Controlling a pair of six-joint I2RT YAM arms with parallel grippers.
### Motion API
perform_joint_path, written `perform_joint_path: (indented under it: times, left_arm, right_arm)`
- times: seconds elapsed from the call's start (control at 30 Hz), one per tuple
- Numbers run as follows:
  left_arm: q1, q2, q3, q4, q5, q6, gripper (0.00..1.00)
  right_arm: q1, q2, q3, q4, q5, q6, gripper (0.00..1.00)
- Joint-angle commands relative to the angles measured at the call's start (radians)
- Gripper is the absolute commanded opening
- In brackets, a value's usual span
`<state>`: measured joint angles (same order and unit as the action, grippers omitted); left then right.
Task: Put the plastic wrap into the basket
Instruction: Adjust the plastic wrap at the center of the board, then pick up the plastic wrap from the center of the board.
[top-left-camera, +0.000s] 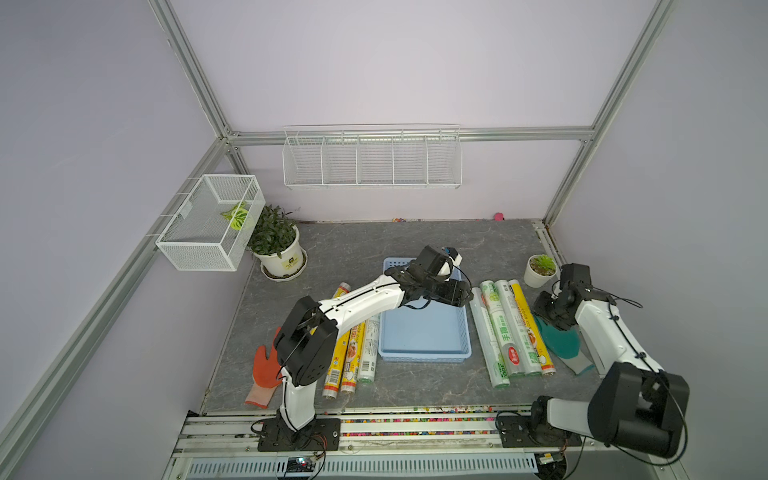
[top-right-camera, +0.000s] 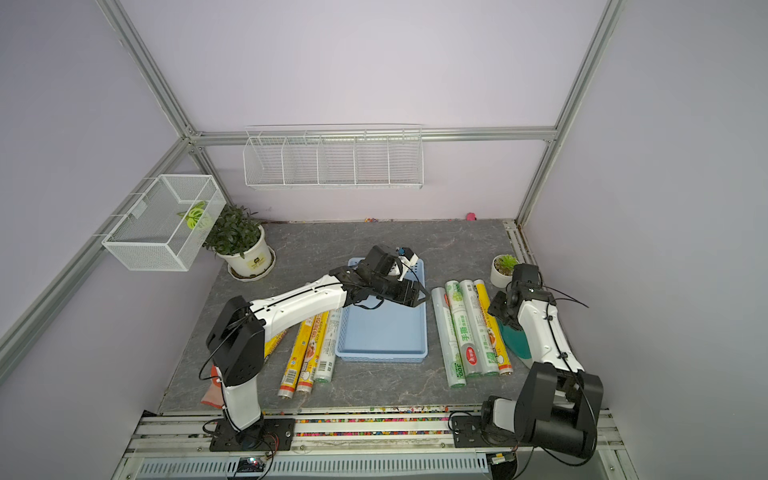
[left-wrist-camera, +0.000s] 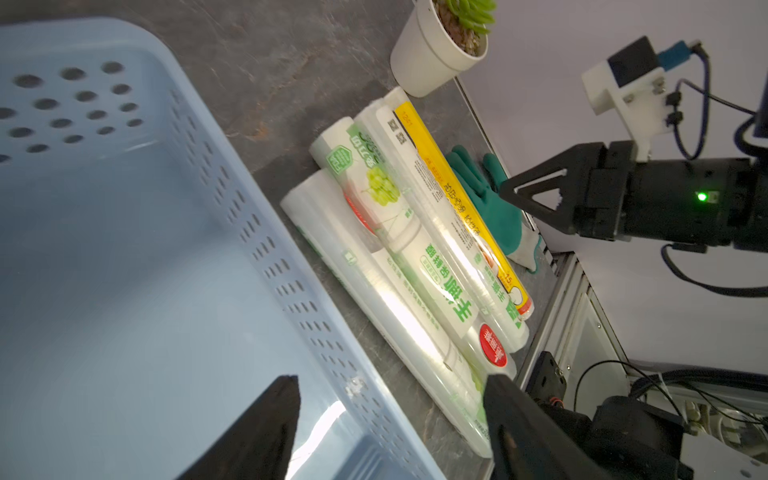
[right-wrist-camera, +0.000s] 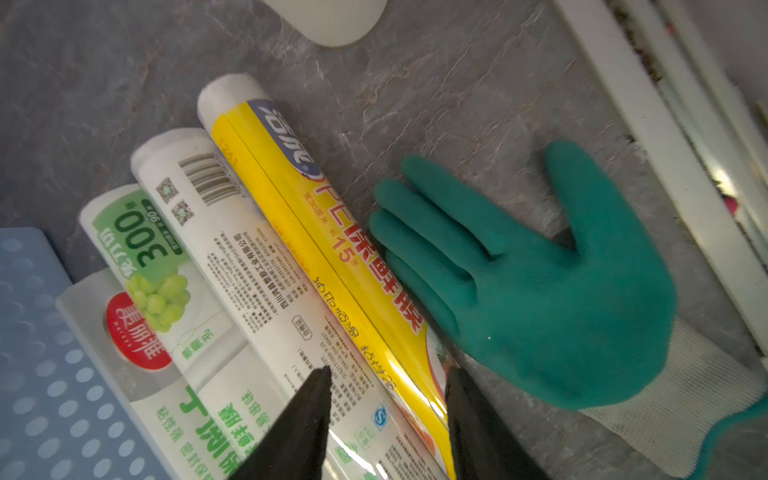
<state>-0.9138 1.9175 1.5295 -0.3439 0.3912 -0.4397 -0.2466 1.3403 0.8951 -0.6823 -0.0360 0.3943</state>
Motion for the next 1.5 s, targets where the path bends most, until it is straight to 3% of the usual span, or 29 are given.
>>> perform_joint_path:
  times: [0.0, 0.27, 0.37, 0.53, 0.7, 0.97, 1.27, 1.47]
  left_arm:
    - [-0.013, 0.029, 0.049, -0.015, 0.063, 0.015, 0.78]
    - [-0.028, 0.073, 0.078, 0.0, 0.099, 0.016, 0.9]
    - [-0.042, 0.095, 0.102, 0.002, 0.11, 0.021, 1.0]
    - [-0.091, 0.2, 0.272, -0.1, 0.091, 0.021, 1.0]
    - [-0.15, 0.305, 0.436, -0.198, 0.001, 0.0, 1.0]
    - [-0.161, 0.29, 0.432, -0.185, -0.082, -0.008, 1.0]
    - [-0.159, 0.264, 0.408, -0.166, -0.126, -0.012, 1.0]
    - [-0.159, 0.218, 0.362, -0.129, -0.155, 0.009, 1.0]
  right_arm:
    - [-0.003, 0.074, 0.031, -0.016, -0.05, -0.06, 0.5]
    - [0.012, 0.161, 0.032, 0.037, -0.041, -0.063, 0.51]
    - [0.025, 0.198, 0.041, 0.03, -0.041, -0.085, 0.51]
    - [0.068, 0.251, 0.051, 0.032, -0.019, -0.11, 0.53]
    - [0.103, 0.278, 0.045, 0.051, -0.001, -0.137, 0.55]
    - [0.122, 0.318, 0.05, 0.081, -0.049, -0.167, 0.59]
    - [0.146, 0.396, 0.074, 0.07, -0.015, -0.173, 0.6]
    - [0.171, 0.39, 0.097, 0.045, 0.059, -0.181, 0.47]
